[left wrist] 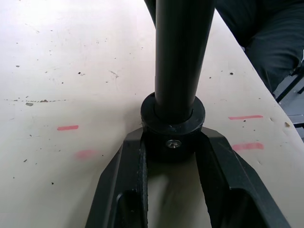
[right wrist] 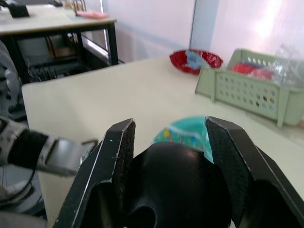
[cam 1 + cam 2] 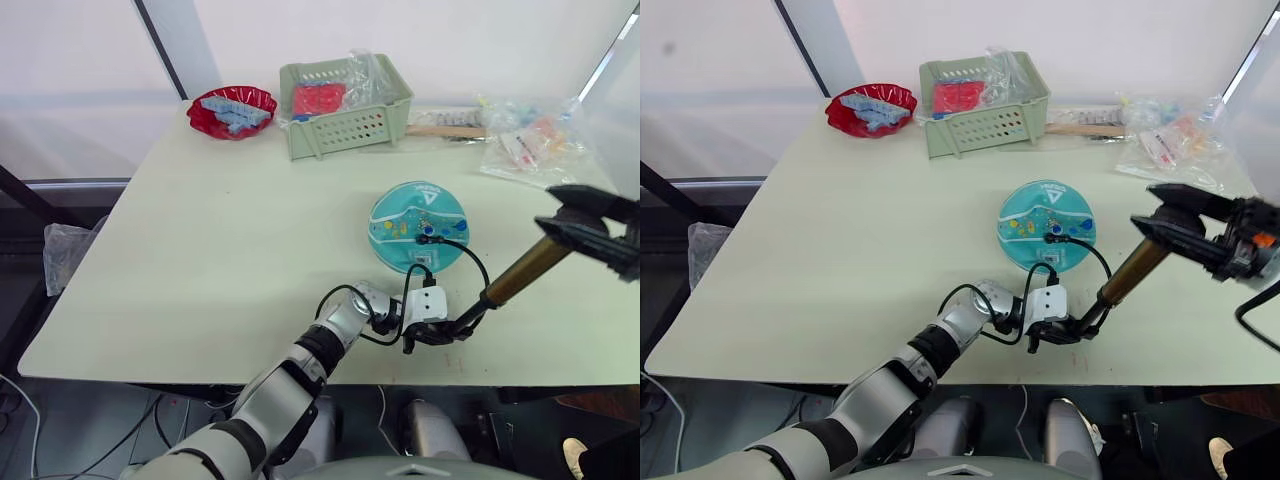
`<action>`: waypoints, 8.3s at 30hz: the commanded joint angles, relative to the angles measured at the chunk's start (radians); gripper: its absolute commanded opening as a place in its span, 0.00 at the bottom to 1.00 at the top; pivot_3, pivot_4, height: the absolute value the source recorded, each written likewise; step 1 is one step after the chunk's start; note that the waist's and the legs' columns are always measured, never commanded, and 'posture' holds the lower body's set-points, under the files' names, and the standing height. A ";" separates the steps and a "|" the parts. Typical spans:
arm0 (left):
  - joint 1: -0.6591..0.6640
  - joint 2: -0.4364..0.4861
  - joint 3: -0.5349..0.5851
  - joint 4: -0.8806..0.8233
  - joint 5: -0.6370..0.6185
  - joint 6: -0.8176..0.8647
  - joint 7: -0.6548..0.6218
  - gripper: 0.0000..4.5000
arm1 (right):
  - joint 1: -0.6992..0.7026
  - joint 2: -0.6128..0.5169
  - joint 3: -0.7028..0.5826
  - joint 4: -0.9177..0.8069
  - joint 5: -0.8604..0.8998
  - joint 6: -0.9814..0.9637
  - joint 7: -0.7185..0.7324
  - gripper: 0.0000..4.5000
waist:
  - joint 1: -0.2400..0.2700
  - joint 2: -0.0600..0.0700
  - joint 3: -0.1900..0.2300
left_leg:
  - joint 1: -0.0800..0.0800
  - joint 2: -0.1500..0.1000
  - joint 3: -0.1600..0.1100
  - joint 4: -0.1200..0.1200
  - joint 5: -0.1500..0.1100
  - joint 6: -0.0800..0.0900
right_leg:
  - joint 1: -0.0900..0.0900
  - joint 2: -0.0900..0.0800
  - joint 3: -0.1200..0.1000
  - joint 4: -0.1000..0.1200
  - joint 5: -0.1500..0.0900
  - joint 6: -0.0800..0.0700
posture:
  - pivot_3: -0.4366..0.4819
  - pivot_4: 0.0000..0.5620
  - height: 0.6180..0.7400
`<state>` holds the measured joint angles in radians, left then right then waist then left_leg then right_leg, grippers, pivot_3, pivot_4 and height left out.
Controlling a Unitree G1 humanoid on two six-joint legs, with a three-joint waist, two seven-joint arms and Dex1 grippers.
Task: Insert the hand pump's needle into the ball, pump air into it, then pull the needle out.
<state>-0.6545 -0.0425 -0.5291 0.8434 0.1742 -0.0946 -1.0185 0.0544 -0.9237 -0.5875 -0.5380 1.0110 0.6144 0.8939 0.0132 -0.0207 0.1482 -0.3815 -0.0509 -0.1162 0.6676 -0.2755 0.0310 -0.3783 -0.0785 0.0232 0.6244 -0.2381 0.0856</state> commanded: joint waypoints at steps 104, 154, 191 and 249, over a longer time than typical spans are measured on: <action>0.049 0.030 -0.033 0.135 0.071 0.071 0.048 0.21 | -0.185 -0.092 -0.106 0.034 0.146 0.074 -0.102 0.40 | 0.003 0.005 0.004 | -0.002 -0.006 -0.003 0.001 0.000 0.000 | 0.000 -0.007 -0.002 0.000 0.000 0.002 | 0.48 0.27 0.97; 0.056 0.034 -0.038 0.125 0.075 0.072 0.041 0.21 | -0.015 0.068 0.079 -0.046 -0.062 -0.189 -0.023 0.40 | 0.003 0.004 0.000 | -0.001 -0.005 -0.005 0.000 0.000 0.000 | 0.000 -0.003 -0.002 -0.001 -0.002 0.003 | 0.48 0.27 0.97; 0.046 0.037 -0.035 0.137 0.077 0.067 0.053 0.21 | 0.123 0.157 0.307 0.026 -0.327 -0.244 0.025 0.40 | 0.001 -0.008 -0.005 | 0.000 -0.005 -0.005 0.000 0.000 0.000 | 0.001 -0.006 -0.003 -0.001 -0.002 0.004 | 0.48 0.27 0.97; 0.042 0.041 -0.043 0.142 0.074 0.058 0.049 0.21 | 0.052 0.058 0.100 -0.047 -0.134 -0.075 0.017 0.40 | 0.002 -0.004 0.001 | -0.001 -0.007 -0.007 0.000 0.000 0.000 | 0.000 -0.009 -0.004 -0.001 -0.002 0.004 | 0.48 0.27 0.97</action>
<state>-0.6613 -0.0552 -0.5402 0.8666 0.1733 -0.1088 -0.9977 0.0751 -0.8840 -0.5555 -0.5721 0.9253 0.5560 0.8966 0.0153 -0.0243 0.1497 -0.3821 -0.0575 -0.1230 0.6676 -0.2756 0.0307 -0.3779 -0.0870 0.0196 0.6235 -0.2399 0.0894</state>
